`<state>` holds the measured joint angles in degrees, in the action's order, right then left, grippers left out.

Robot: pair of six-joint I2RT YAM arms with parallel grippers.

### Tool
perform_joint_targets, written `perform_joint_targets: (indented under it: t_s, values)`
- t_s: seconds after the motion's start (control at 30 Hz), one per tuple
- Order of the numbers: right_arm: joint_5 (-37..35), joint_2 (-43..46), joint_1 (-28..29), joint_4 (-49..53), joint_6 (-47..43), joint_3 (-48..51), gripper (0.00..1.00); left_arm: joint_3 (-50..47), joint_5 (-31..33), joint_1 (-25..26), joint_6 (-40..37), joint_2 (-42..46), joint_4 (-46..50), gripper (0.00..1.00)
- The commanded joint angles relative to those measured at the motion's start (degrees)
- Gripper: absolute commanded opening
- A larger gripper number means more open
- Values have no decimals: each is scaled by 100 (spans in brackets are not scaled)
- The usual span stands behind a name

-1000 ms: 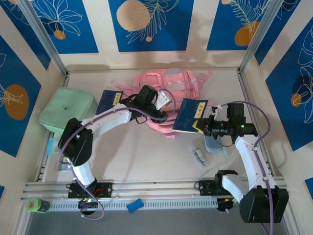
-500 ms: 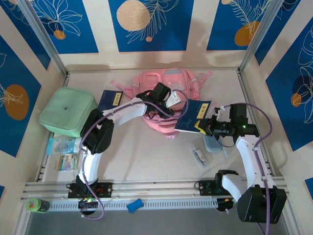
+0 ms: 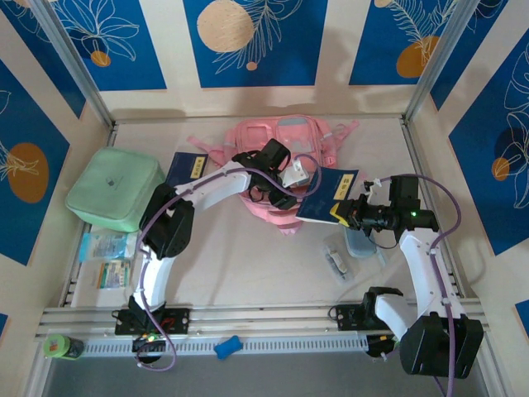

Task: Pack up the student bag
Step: Open the student bag at the top-center of the table.

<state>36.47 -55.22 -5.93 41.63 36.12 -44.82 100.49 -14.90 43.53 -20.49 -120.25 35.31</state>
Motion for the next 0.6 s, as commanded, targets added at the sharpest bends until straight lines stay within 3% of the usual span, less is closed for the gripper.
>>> perform_joint_targets:
  t_s: [0.0,0.4,0.57]
  values:
    - [335,99,-31,-32,-143,38,0,268,-353,53,80,-245,321,49]
    - [344,134,-130,111,-270,9,0,490,-439,45,155,-280,442,5]
    - [323,257,-141,198,-254,-22,0,388,-463,29,264,72,288,0]
